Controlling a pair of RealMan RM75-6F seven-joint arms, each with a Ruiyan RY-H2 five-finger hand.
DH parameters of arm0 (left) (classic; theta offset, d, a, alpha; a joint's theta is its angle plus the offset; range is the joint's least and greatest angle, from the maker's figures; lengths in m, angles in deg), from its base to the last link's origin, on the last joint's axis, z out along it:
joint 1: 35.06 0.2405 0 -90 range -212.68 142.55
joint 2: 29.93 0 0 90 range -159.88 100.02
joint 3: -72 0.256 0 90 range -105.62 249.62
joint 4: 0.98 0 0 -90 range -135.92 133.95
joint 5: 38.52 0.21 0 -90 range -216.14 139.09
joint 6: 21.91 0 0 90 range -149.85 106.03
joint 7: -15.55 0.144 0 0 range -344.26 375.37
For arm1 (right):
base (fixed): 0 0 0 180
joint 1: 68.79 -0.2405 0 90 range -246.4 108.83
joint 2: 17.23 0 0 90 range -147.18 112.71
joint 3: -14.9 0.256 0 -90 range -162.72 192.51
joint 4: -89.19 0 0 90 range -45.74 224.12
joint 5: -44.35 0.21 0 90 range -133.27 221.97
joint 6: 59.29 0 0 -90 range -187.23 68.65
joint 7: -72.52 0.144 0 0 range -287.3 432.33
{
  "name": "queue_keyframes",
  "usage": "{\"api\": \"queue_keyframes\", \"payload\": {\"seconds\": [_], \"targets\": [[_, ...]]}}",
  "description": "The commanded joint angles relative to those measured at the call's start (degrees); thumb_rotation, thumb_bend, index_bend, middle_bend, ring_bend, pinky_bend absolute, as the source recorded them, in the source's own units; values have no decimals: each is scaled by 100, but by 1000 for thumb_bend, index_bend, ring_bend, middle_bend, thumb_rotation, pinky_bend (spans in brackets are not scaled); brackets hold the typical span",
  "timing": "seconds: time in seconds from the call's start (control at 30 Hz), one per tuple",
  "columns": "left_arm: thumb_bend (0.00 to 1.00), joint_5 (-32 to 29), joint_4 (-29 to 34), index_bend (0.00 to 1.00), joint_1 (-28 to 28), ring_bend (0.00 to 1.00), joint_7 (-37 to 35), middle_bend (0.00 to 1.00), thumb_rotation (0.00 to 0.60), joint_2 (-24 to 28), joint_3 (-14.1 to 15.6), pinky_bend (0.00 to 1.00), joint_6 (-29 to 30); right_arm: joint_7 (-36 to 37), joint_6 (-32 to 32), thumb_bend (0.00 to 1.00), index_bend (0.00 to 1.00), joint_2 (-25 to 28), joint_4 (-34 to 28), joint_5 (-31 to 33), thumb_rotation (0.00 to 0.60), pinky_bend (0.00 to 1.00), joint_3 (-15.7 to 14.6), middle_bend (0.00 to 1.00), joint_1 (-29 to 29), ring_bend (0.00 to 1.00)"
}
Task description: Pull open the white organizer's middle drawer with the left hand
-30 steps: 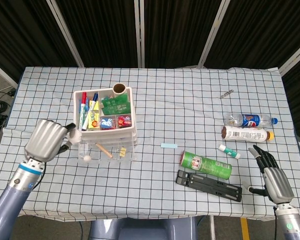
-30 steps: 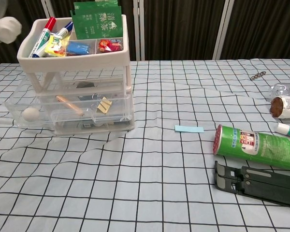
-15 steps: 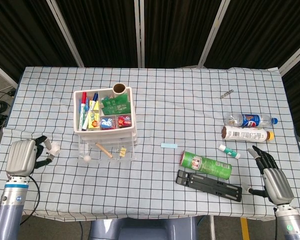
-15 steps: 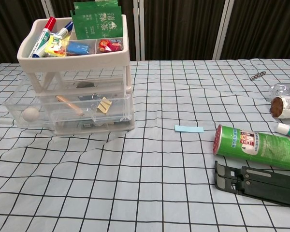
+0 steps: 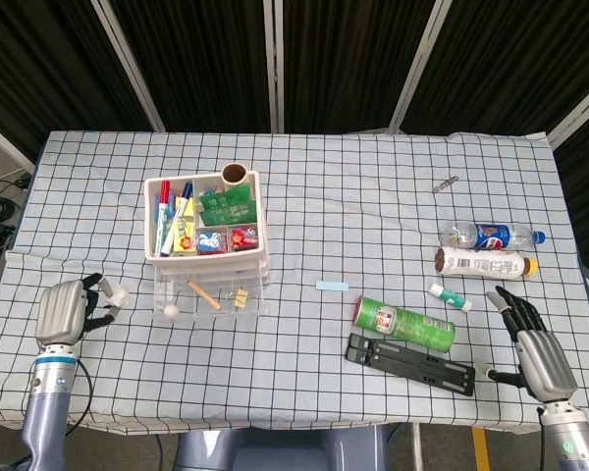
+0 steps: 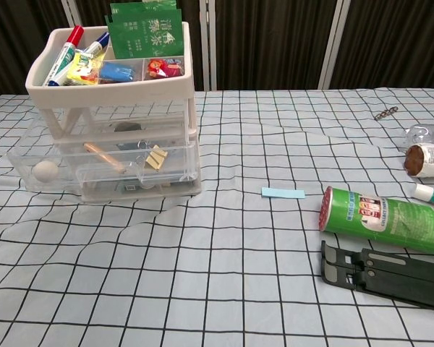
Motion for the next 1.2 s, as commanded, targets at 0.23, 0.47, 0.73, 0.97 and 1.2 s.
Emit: {"api": "queue_keyframes", "payload": {"seconds": [0.23,0.47,0.73,0.97,1.2], "targets": [[210,-106,-387,431,-103,848,-62,928,600,-380,-200,791,-311,-4,20,111,14,3,-5,35,600,0,7,0,-4,0],[123,-1,-444,334,-71,787,-174,849,600,-425,-257,745,-364,-5,20,111,14,5,-6,29,600,0,2,0,-3,0],[115,904,-322,89,363,391,-375,363,600,-229,164,450,277,-126,70,111,14,-17,2,77,600,0,-3,0,-11,0],[99,1746,-279,0,982,5,-352,0,600,-113,753,84,1085,-344,101,111,14,-68,2,107,600,0,0,0,-22,0],[99,2056,-215,0,1313,0,556,0,600,24,1030,0,1400,-694,-18,111,14,-180,70,146,600,0,61,0,7,0]]}}
